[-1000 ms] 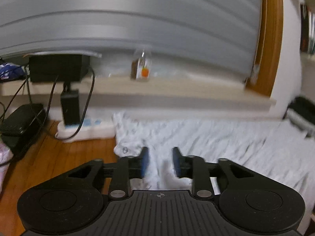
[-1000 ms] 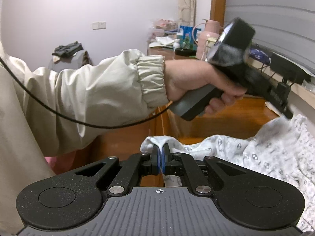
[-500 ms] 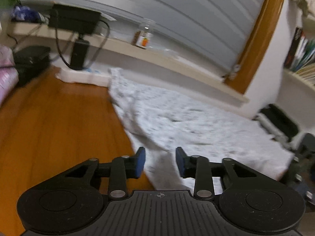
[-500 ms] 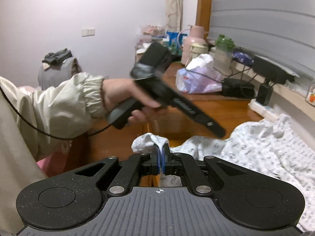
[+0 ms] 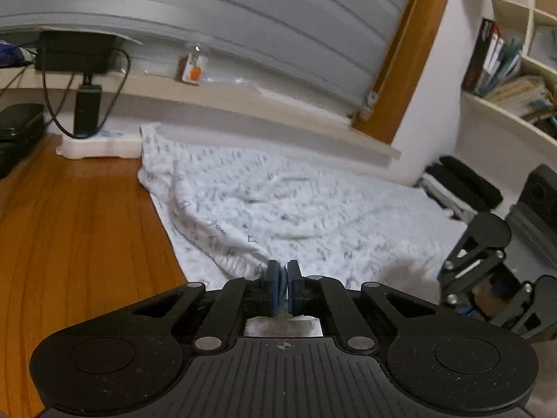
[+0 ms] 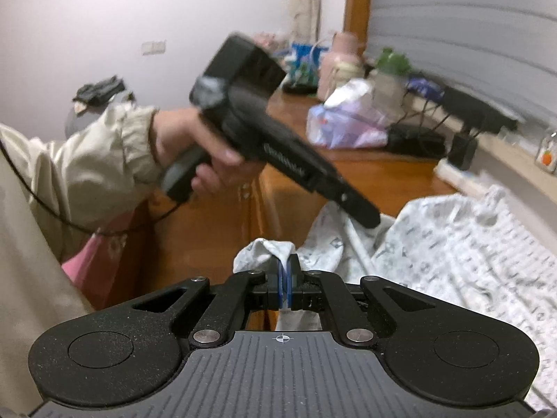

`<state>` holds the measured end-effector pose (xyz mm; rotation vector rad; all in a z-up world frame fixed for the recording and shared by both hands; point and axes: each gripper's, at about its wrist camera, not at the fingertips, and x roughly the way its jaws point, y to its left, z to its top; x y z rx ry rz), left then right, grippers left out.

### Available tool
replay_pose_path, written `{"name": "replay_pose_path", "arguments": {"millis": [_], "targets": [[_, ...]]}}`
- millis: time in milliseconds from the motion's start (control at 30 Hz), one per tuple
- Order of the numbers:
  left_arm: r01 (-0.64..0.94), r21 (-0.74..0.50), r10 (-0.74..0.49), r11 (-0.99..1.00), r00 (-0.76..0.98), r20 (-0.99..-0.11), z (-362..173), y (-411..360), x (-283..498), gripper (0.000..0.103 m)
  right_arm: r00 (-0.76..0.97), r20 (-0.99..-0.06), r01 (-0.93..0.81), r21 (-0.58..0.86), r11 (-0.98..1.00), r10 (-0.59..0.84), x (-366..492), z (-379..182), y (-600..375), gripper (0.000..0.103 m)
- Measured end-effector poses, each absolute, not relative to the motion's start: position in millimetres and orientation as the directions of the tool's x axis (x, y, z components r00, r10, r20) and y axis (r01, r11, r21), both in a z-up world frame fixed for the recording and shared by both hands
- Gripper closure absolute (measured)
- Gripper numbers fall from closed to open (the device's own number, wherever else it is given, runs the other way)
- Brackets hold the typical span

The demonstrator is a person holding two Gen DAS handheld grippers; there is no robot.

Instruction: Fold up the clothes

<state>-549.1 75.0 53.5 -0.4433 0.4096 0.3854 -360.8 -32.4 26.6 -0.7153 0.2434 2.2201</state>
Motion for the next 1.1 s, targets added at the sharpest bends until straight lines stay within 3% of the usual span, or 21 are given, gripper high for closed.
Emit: {"name": "replay_pose_path", "arguments": {"millis": [100, 200, 267, 433, 533, 667, 733, 767, 800, 867, 1100], "targets": [[-0.471, -0.344, 0.279, 0.812, 0.832, -0.480, 45, 85, -551, 0.099, -0.556, -0.578, -0.728, -0.008, -0.685, 0.597, -354, 21, -28, 0.089], [-0.481, -0.389, 0.295, 0.786, 0.844, -0.448, 40, 95, -565, 0.090, -0.599, -0.519, -0.749, 0.094, -0.656, 0.610, -327, 28, -27, 0.068], [-0.504, -0.393, 0.321, 0.769, 0.836, -0.445, 39, 103, -572, 0.089, -0.576, -0.484, -0.790, 0.121, -0.601, 0.659, -307, 34, -24, 0.067], [-0.533, -0.373, 0.329, 0.759, 0.809, -0.487, 33, 126, -554, 0.087, -0.360, -0.512, -0.919, 0.049, -0.392, 0.780, -276, 24, 21, 0.067], [-0.514, -0.369, 0.296, 0.774, 0.810, -0.506, 28, 134, -534, 0.083, -0.309, -0.542, -0.929, -0.006, -0.371, 0.782, -276, 9, 52, 0.067], [-0.501, -0.362, 0.282, 0.786, 0.812, -0.511, 28, 139, -515, 0.083, -0.347, -0.560, -0.916, 0.031, -0.400, 0.753, -280, 0, 76, 0.067], [-0.503, -0.360, 0.289, 0.786, 0.814, -0.504, 30, 139, -512, 0.083, -0.329, -0.594, -0.918, 0.020, -0.395, 0.734, -278, -8, 82, 0.082], [-0.503, -0.362, 0.293, 0.785, 0.815, -0.500, 31, 140, -511, 0.079, -0.319, -0.610, -0.920, 0.014, -0.392, 0.726, -277, -11, 85, 0.102], [-0.505, -0.364, 0.300, 0.783, 0.818, -0.491, 33, 139, -512, 0.077, -0.305, -0.611, -0.928, 0.017, -0.373, 0.731, -271, -12, 82, 0.101], [-0.505, -0.371, 0.309, 0.780, 0.825, -0.474, 36, 139, -512, 0.061, -0.279, -0.615, -0.943, 0.029, -0.332, 0.737, -261, -12, 79, 0.102], [-0.501, -0.428, 0.306, 0.752, 0.841, -0.447, 39, 148, -502, 0.057, -0.251, -0.578, -0.964, 0.077, -0.254, 0.776, -246, -20, 71, 0.101]]}}
